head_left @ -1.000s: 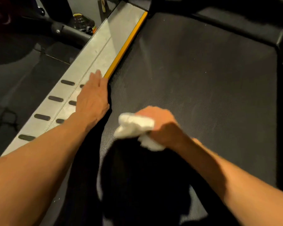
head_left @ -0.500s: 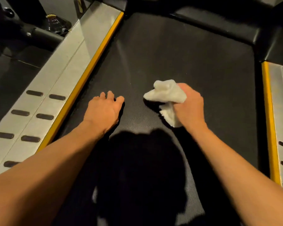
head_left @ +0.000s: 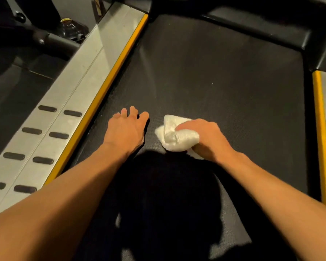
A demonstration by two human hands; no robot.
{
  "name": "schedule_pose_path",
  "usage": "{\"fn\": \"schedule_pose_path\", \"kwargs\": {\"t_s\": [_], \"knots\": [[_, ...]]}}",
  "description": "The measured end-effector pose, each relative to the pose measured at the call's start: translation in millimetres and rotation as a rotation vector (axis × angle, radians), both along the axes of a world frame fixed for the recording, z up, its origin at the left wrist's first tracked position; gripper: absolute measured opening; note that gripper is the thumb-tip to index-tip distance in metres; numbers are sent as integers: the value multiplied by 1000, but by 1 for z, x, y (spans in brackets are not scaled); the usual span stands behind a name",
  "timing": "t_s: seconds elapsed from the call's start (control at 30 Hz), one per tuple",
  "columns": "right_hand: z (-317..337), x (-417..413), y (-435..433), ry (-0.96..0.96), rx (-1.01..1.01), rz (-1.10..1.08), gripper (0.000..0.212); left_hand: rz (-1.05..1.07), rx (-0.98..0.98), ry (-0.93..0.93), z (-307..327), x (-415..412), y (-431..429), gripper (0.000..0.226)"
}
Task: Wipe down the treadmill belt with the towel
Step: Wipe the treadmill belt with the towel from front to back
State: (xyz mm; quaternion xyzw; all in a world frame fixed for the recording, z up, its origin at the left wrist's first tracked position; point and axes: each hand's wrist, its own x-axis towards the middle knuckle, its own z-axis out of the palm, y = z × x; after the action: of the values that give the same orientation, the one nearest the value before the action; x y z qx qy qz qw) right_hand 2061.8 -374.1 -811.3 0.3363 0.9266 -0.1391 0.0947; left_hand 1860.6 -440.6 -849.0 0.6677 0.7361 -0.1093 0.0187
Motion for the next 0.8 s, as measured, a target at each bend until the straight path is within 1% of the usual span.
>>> {"fn": "schedule_pose_path", "kwargs": {"t_s": [0.03, 0.07, 0.1, 0.13, 0.17, 0.2, 0.23, 0.27, 0.3, 0.33, 0.37, 0.4, 0.47, 0.5, 0.53, 0.57, 0.6, 0.63, 0.7, 0.73, 0.77, 0.8], "knots": [[8, -1, -7, 1, 20, 59, 25, 2, -6, -4, 1, 1, -1, 34], [11, 1, -2, 85, 100, -20, 19, 3, -14, -8, 2, 1, -2, 35], [17, 8, 7, 246, 118, -206, 11, 7, -24, -15, 3, 2, -2, 35], [15, 19, 24, 400, 143, -407, 13, 10, -39, -26, 4, 2, -2, 36], [13, 31, 41, 438, 210, -540, 18, 13, -55, -38, 7, 3, -2, 38], [8, 39, 54, 394, 263, -619, 19, 19, -68, -48, 9, 3, -1, 38], [6, 43, 58, 334, 222, -694, 19, 25, -76, -57, 11, 3, 0, 38], [-3, 41, 58, 319, 166, -729, 16, 31, -82, -67, 13, 3, 0, 38], [-8, 38, 48, 315, 119, -744, 12, 36, -88, -77, 14, 3, 0, 38], [-11, 34, 30, 310, 100, -700, 8, 40, -97, -85, 15, 3, 0, 39], [-12, 28, 6, 291, 66, -615, 9, 44, -108, -91, 14, 4, 0, 41], [-12, 20, -20, 308, 15, -465, 9, 49, -119, -96, 13, 5, -2, 45], [-11, 7, -67, 272, -150, -178, 7, 59, -135, -106, 12, 4, -5, 51], [-8, 2, -79, 252, -165, -89, 9, 60, -143, -110, 12, 2, -7, 53], [-7, 2, -80, 216, -106, -61, 16, 56, -152, -115, 13, 0, -8, 56], [-3, 4, -74, 191, -45, -123, 17, 45, -156, -119, 14, -2, -10, 59], [-2, 9, -63, 243, -17, -207, 12, 31, -157, -120, 15, -3, -13, 60], [-1, 16, -48, 340, -7, -298, 14, 18, -154, -118, 17, -3, -16, 61], [-6, 32, -17, 447, 80, -501, 18, -13, -147, -94, 18, -3, -25, 61], [-6, 38, -9, 367, 108, -568, 18, -47, -150, -72, 19, -2, -30, 60], [-7, 41, -5, 297, 85, -613, 17, -95, -156, -45, 20, -2, -34, 60], [-13, 44, -7, 256, 78, -607, 18, -149, -162, -23, 21, -3, -37, 60]]}}
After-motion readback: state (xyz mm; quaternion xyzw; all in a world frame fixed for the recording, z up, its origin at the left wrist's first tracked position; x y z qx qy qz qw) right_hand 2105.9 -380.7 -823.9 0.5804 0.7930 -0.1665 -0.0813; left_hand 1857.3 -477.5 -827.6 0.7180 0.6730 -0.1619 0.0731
